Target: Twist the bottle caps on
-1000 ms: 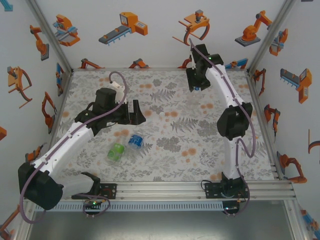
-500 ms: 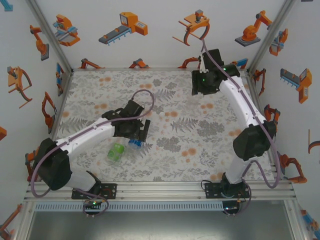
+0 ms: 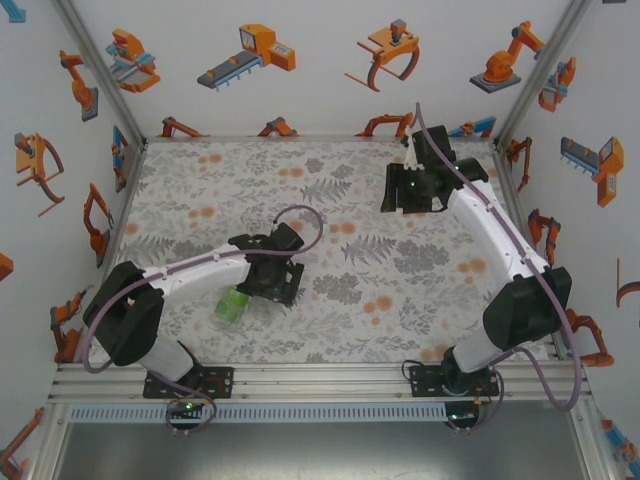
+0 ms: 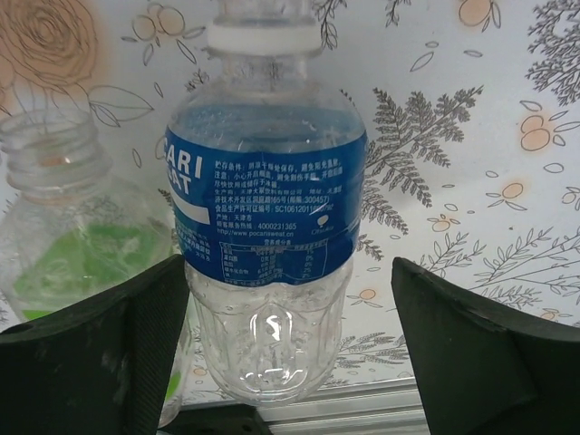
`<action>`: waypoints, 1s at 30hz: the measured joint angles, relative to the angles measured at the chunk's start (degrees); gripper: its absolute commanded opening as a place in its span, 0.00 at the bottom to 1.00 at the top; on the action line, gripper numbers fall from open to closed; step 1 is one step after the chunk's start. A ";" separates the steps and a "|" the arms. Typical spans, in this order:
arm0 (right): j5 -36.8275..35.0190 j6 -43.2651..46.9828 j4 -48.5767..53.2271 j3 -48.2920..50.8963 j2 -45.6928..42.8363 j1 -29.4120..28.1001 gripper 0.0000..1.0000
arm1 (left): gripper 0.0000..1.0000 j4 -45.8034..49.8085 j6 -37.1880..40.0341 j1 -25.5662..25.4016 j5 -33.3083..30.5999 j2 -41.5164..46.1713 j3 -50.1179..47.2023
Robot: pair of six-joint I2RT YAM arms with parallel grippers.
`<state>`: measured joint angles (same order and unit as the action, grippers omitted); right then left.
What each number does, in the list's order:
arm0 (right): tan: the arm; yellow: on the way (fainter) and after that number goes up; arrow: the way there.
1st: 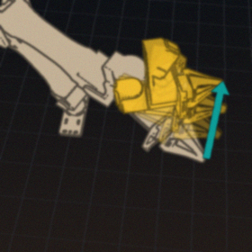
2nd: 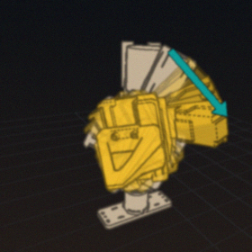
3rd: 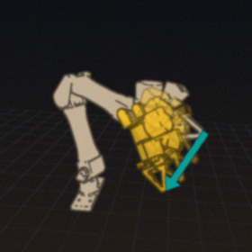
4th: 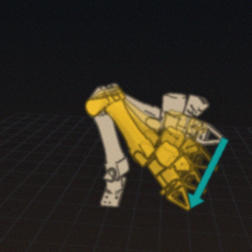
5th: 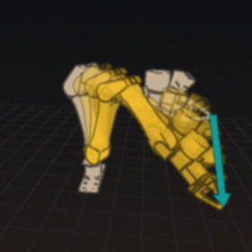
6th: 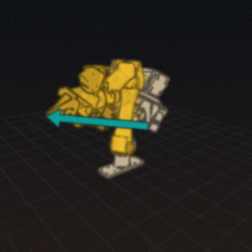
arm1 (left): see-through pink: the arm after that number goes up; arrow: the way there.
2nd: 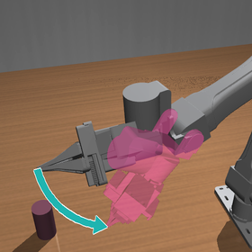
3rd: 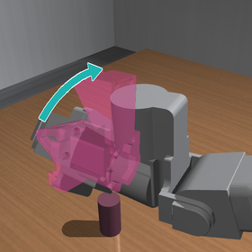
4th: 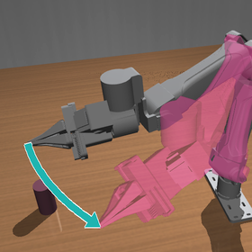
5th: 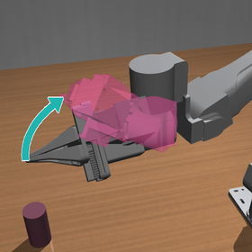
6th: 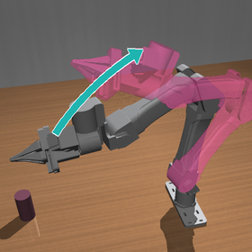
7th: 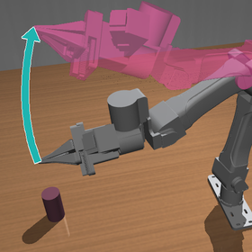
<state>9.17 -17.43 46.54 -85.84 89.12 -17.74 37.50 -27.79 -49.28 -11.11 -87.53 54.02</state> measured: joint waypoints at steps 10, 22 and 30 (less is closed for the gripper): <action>2.29 -2.14 -1.40 3.37 -0.63 0.00 0.52 | 0.72 -0.70 -4.94 -2.49 -1.14 -0.13 -2.80; 3.45 -2.34 -2.10 3.39 -1.09 0.00 0.51 | 0.59 -1.27 -6.47 -2.89 -2.86 -0.63 -3.15; 3.50 -2.36 -2.10 3.41 -1.20 0.00 0.49 | 0.38 -1.75 -6.54 -2.89 -3.26 -0.68 -3.15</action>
<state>12.67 -19.79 44.45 -82.43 87.92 -17.74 35.75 -34.33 -52.16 -14.37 -88.20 50.87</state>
